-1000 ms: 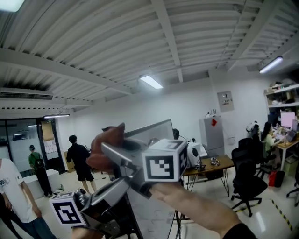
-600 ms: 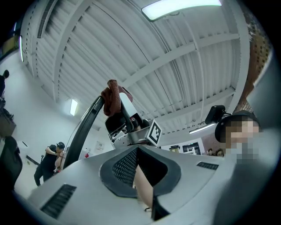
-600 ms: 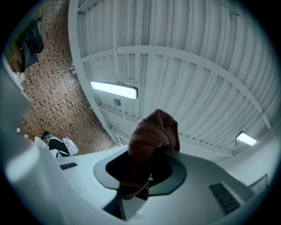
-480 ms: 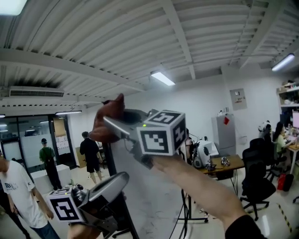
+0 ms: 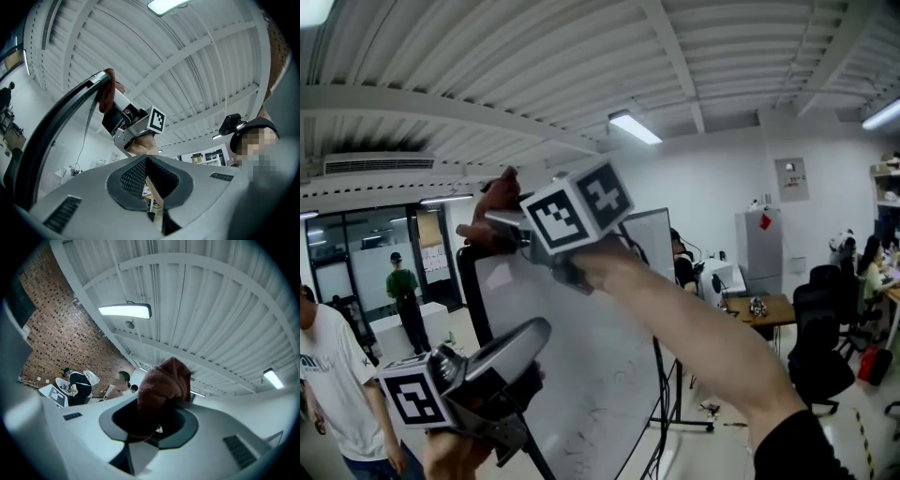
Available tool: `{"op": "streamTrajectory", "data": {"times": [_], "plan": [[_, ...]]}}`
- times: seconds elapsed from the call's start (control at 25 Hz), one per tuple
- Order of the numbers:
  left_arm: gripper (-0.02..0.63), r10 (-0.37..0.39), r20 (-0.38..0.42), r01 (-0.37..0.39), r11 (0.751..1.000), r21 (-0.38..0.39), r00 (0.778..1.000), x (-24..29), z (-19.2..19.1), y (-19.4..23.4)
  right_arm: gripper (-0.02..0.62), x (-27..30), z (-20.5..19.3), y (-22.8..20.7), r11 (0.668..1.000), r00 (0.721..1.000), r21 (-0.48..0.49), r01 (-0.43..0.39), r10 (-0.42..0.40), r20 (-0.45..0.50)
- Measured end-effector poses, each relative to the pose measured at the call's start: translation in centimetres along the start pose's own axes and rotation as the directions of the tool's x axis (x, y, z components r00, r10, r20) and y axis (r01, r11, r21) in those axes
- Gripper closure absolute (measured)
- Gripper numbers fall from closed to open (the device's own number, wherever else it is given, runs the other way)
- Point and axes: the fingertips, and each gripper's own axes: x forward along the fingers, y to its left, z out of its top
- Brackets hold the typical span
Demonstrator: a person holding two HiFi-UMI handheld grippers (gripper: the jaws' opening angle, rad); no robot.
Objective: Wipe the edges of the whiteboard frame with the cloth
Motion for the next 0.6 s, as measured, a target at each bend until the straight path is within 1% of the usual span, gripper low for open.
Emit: {"op": "streamTrajectory", "data": {"times": [0.16,0.32,0.44,0.56,0.6], "plan": [[0.618,0.008,0.018,-0.007,0.997,-0.072,1.000,1.4,-1.4,0.6,0.482,0.5,-0.5,-1.2,1.000,0.999,0.012,-0.015,0.016,-0.040],[0.618,-0.005,0.011,0.007,0.994,-0.108,1.000,2.5,-2.6,1.5,0.482,0.6,-1.3,-2.5,0.999,0.999,0.045,-0.020,0.022,-0.044],[0.618,-0.041,0.000,0.040,0.991,-0.125,0.999,3.3,-3.3,1.7,0.482,0.4,-1.8,-3.3,0.996,0.999,0.084,-0.021,0.024,-0.032],[0.618,-0.084,-0.017,0.081,0.987,-0.137,0.996,3.6,-4.2,1.6,0.482,0.1,-2.8,-3.9,0.987,0.999,0.163,-0.012,0.020,-0.048],[0.618,-0.100,-0.026,0.096,0.986,-0.140,0.995,3.6,-4.4,1.3,0.482,0.2,-2.9,-4.0,0.987,0.998,0.161,-0.012,0.021,-0.054]]}}
